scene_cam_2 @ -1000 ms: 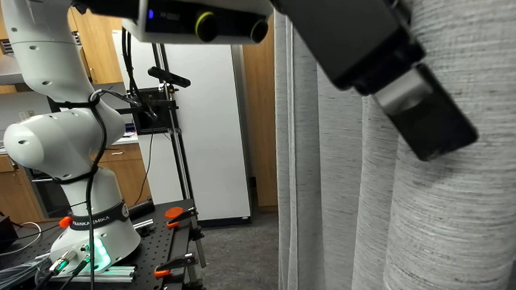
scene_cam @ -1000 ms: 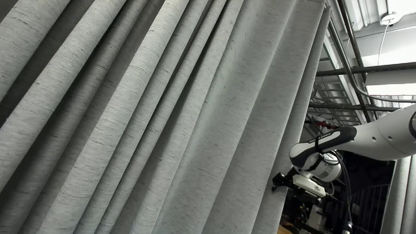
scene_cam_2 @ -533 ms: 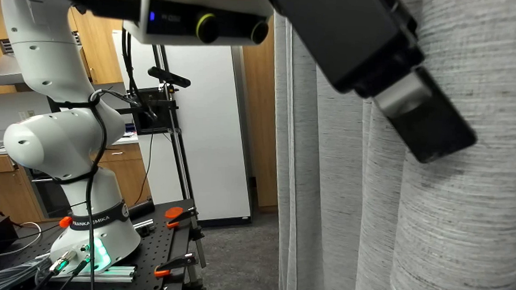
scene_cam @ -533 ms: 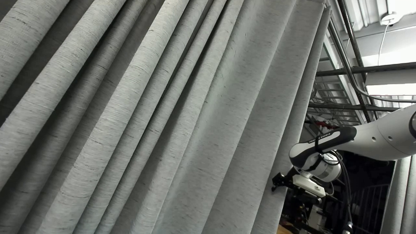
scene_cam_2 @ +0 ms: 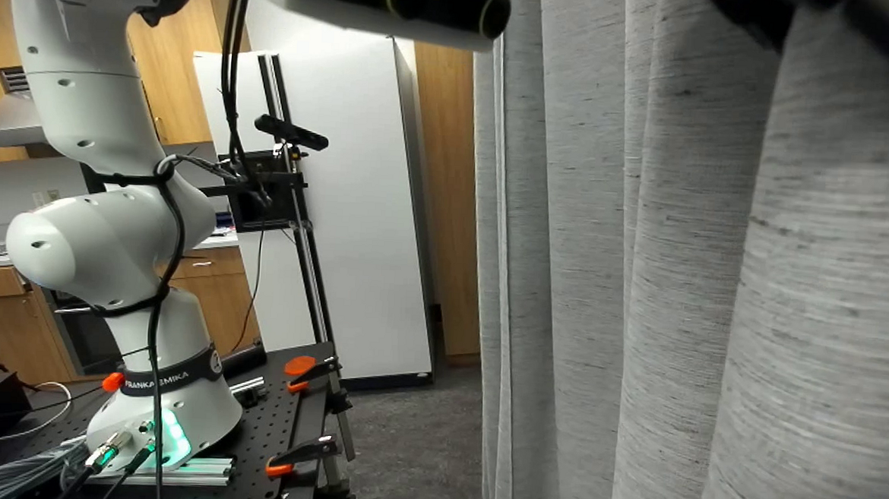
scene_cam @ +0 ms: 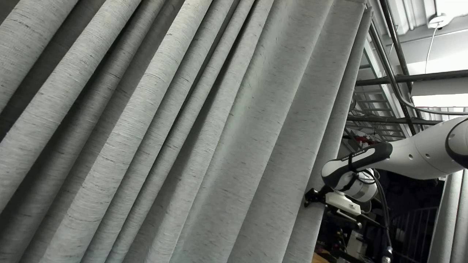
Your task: Open the curtain and close it
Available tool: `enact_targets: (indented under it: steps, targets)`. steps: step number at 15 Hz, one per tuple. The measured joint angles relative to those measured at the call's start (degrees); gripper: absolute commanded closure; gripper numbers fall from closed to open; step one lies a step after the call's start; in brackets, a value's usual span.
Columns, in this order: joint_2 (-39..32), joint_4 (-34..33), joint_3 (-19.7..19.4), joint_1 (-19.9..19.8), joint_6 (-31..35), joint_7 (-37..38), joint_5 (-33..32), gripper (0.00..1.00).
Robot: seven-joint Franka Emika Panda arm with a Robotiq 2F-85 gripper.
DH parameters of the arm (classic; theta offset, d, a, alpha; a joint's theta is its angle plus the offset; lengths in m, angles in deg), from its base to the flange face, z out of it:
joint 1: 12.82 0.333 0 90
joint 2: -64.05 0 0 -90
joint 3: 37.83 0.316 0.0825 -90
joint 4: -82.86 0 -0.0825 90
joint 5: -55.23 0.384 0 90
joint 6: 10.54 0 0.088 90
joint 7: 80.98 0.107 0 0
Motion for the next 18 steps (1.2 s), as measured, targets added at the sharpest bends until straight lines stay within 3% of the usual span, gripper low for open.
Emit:
enact_targets:
  steps: [11, 17, 18]
  targets:
    - [-4.46, -6.62, -0.15, -0.92, 13.64, 0.28, 1.22, 0.00]
    - [-3.81, -11.45, 1.81, -2.29, 14.76, -3.02, 9.71, 0.00]
    - [-3.79, -12.31, 2.26, -2.54, 14.76, -4.21, 11.46, 0.13]
